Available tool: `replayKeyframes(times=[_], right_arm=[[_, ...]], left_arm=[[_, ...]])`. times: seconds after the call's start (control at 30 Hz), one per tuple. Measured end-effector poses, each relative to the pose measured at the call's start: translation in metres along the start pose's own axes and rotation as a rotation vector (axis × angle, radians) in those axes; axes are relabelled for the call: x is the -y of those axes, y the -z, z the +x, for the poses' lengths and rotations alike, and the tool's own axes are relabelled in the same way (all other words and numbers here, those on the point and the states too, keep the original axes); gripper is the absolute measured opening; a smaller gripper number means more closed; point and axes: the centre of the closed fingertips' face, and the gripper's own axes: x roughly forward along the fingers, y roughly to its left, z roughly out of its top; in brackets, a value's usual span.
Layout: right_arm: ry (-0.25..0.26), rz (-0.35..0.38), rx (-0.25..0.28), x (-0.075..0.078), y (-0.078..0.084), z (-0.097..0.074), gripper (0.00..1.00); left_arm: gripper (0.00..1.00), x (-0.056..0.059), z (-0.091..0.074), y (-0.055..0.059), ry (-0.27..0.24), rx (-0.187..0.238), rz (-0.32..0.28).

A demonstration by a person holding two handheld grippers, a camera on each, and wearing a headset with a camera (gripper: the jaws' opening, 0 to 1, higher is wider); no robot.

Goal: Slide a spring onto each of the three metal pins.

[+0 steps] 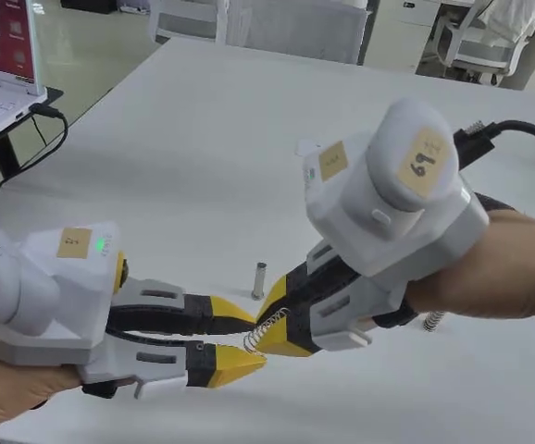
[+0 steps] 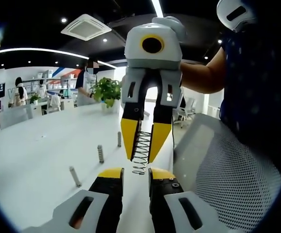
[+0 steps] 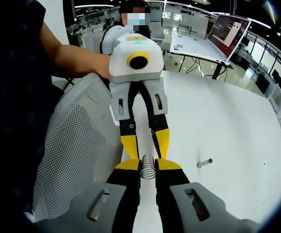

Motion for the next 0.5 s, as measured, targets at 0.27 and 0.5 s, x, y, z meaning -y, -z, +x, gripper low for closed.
replayKeyframes(times=[0.27, 0.5], right_arm=[[0.007, -0.004, -0.055, 0.007, 0.007, 0.000, 0.08], [0.017, -0.025, -0.111, 0.020, 0.012, -0.004, 0.08]], left_arm=[[0.27, -0.011, -0.009, 0.013, -0.070, -0.023, 0.002], [0.33, -0.016, -0.016, 0.027, -0.109, -0.057, 0.008]])
